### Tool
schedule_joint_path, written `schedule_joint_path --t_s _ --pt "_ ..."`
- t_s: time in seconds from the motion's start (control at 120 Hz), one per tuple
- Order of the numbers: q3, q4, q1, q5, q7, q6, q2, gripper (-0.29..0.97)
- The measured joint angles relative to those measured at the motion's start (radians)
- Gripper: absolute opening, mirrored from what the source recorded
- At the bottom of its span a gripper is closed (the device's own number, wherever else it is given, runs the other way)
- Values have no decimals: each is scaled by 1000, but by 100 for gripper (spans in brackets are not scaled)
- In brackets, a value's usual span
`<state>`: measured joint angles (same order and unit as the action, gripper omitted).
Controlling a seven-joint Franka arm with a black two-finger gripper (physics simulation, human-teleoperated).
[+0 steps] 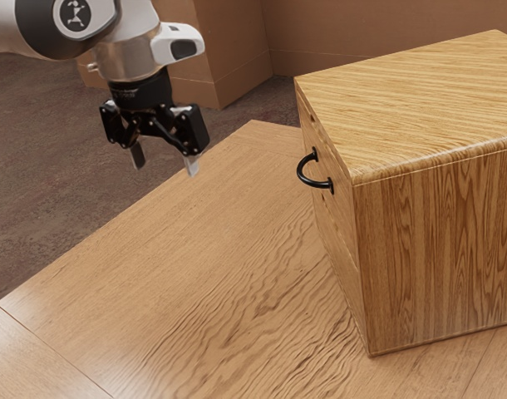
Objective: Pull the drawer handle with one arm to open the drawer
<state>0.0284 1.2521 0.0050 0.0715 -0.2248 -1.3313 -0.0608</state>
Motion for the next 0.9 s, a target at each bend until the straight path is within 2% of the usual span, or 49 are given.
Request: schedule_joint_path --t_s 0.192,0.367,0.5,0.675,0.9 --pt "1 -4 14 -41 -52 19 1 68" --pt "-1 -144 74 -70 -135 71 55 68" --pt "-2 -143 111 -73 -245 55 -13 68" --pt "-5 -141 33 -79 -357 -29 -104 68" --pt "-4 -131 31 -131 -461 -136 -161 68"
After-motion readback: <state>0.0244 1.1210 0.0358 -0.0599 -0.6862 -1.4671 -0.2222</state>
